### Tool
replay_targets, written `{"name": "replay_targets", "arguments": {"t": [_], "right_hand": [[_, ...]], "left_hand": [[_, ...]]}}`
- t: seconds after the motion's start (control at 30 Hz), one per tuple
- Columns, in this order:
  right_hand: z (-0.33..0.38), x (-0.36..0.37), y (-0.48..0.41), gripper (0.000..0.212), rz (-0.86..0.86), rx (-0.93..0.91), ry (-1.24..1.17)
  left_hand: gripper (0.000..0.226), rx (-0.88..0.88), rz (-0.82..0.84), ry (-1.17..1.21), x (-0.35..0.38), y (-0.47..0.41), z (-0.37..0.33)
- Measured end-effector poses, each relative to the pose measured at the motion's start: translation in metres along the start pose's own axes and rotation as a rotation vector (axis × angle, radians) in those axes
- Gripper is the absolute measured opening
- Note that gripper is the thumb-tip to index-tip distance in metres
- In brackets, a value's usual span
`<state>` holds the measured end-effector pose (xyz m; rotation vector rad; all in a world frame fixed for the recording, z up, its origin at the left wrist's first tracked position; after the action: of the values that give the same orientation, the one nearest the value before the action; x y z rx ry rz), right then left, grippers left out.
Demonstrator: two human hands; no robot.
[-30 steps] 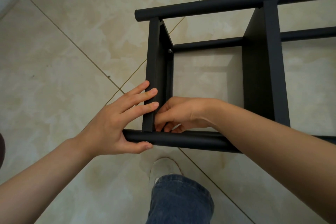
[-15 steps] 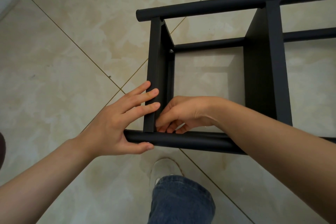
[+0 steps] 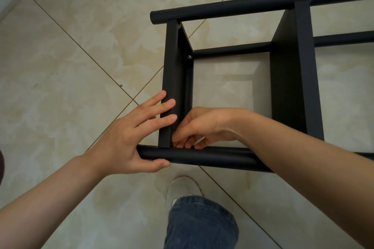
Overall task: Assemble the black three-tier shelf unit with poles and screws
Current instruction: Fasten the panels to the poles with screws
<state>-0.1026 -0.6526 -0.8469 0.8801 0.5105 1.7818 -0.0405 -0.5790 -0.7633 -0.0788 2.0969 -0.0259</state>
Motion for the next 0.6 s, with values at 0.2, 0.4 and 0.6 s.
{"name": "replay_targets", "arguments": {"t": [0.2, 0.4, 0.6], "right_hand": [[0.0029, 0.0036, -0.0043, 0.011, -0.016, -0.026, -0.016], [-0.0008, 0.0006, -0.0016, 0.016, 0.012, -0.003, -0.004], [0.0001, 0.0056, -0.0066, 0.01, 0.01, -0.016, -0.002]], "left_hand": [[0.073, -0.002, -0.011, -0.001, -0.0003, 0.0005, -0.0008], [0.073, -0.006, -0.008, 0.001, -0.0006, 0.0004, -0.0009], [0.072, -0.006, -0.015, -0.005, -0.0009, -0.0007, -0.002]]}}
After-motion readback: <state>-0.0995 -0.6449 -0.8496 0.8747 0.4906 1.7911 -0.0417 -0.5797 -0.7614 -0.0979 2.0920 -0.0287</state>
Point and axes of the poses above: each hand's wrist, its own y-axis away from the middle knuckle, its own x-axis out of the palm, z = x × y, the point moved 9 cm from there along -y, towards the middle knuckle, and after that the axes turned 1 degree about x, right-handed, at the moved point
